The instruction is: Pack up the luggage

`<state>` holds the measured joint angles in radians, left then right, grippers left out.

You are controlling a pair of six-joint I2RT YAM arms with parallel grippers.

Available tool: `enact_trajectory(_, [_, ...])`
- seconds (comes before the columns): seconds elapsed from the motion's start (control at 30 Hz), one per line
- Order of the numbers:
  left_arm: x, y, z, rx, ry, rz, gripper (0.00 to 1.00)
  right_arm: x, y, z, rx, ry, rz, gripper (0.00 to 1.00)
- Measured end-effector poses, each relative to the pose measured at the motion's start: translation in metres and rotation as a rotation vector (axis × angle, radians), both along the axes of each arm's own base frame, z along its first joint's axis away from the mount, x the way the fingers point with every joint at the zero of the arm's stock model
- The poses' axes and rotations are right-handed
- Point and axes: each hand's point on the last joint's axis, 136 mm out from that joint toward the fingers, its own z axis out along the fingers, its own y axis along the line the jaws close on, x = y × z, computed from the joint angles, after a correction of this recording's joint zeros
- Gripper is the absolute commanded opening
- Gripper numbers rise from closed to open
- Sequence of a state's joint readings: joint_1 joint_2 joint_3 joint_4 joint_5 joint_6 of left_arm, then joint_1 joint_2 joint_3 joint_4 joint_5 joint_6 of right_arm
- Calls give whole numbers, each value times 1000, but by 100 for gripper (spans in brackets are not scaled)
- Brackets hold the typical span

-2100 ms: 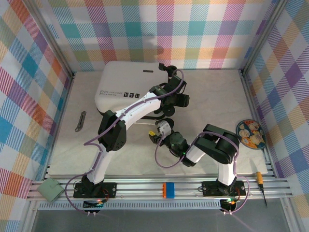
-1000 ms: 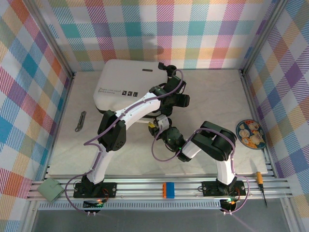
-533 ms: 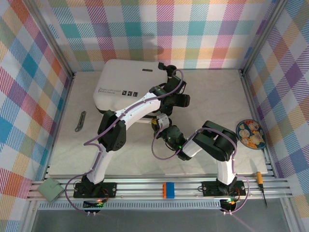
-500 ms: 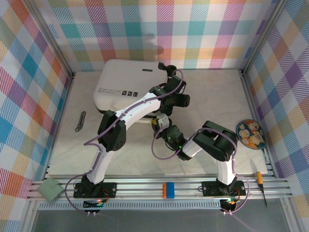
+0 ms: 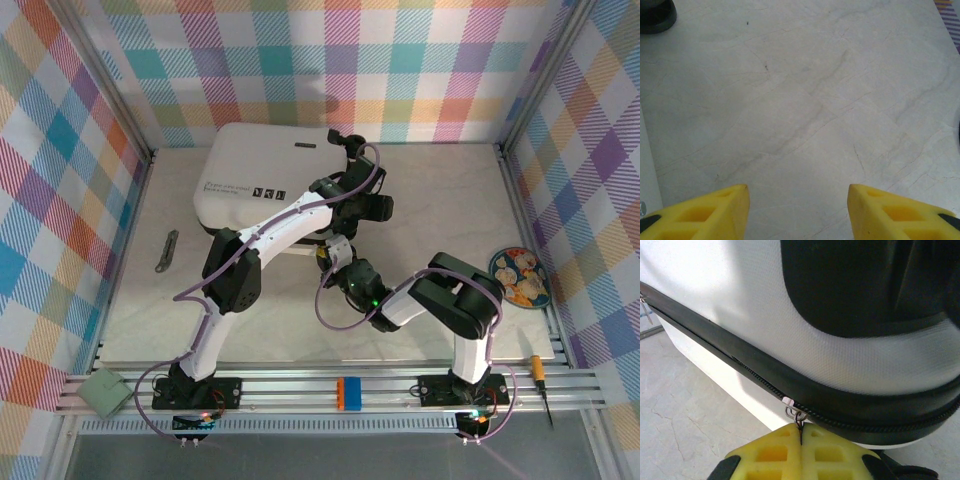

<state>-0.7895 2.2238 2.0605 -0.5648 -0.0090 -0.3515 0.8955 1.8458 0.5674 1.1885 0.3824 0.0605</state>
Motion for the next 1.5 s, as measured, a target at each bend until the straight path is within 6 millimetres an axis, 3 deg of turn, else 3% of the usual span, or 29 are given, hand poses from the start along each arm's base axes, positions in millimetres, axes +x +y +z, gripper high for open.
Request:
enact_trajectory(0.2, [3, 0, 7, -37, -44, 8, 54, 1, -13, 0, -28, 58, -53, 0])
enact_trajectory(0.47, [8, 17, 8, -32, -55, 44, 54, 16, -50, -8, -51, 106, -205, 0])
enact_trajectory(0.63, [1, 22, 6, -23, -45, 44, 54, 17, -61, -16, -55, 116, -162, 0])
enact_trajectory(0.83, [-5, 27, 5, -17, -36, 43, 54, 14, -65, -8, -18, 119, -68, 0])
enact_trajectory(1.03, [-9, 32, 11, -5, -41, 42, 58, 1, -50, 2, 3, 106, 28, 24])
enact_trajectory(1.13, [-13, 43, 35, -2, -87, 43, 64, -3, -48, 6, 18, 117, 43, 37])
enact_trajectory(1.23, [-28, 68, 73, -2, -153, 60, 68, -2, -44, 15, 18, 141, 50, 41])
enact_trajectory(1.27, [-31, 85, 89, -8, -184, 85, 69, 1, -41, 22, 16, 145, 49, 43])
enact_trajectory(1.33, [-35, 128, 115, -16, -243, 164, 70, 11, -35, 38, 23, 144, 38, 45])
enact_trajectory(1.4, [-36, 186, 130, -5, -298, 289, 72, 21, -34, 51, 30, 145, 23, 46])
enact_trajectory(1.5, [-40, 267, 120, 48, -322, 480, 72, 33, -40, 56, 21, 171, -1, 46])
